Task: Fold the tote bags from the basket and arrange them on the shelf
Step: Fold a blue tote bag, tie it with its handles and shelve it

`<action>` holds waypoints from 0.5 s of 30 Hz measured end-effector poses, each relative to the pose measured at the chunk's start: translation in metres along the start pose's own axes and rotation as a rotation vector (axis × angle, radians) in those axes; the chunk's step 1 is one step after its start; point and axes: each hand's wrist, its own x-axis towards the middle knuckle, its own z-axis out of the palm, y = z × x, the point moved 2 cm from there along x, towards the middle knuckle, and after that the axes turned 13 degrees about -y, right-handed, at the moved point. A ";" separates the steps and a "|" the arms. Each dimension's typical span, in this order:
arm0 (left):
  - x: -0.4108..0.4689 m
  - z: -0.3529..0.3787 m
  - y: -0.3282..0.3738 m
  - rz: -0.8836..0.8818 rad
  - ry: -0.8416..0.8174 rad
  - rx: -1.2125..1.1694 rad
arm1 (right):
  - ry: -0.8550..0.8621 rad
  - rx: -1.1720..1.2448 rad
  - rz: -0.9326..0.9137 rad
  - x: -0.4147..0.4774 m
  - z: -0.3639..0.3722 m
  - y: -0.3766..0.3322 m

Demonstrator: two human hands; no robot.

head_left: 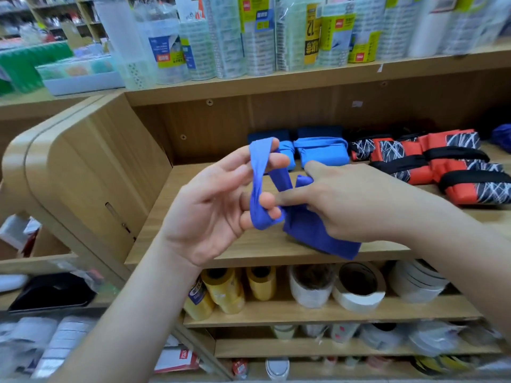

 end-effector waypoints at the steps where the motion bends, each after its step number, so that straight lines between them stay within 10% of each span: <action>1: -0.001 -0.002 0.000 0.038 -0.003 -0.043 | 0.039 0.064 0.003 0.001 0.000 0.003; 8: -0.019 -0.030 -0.011 0.043 0.418 -0.022 | -0.048 0.840 -0.183 0.010 0.017 0.026; 11: -0.029 -0.040 -0.011 -0.122 0.547 0.524 | -0.127 0.952 -0.226 0.009 0.019 0.030; 15: -0.021 -0.028 0.008 -0.088 0.274 1.297 | -0.271 0.983 -0.294 0.009 0.020 0.028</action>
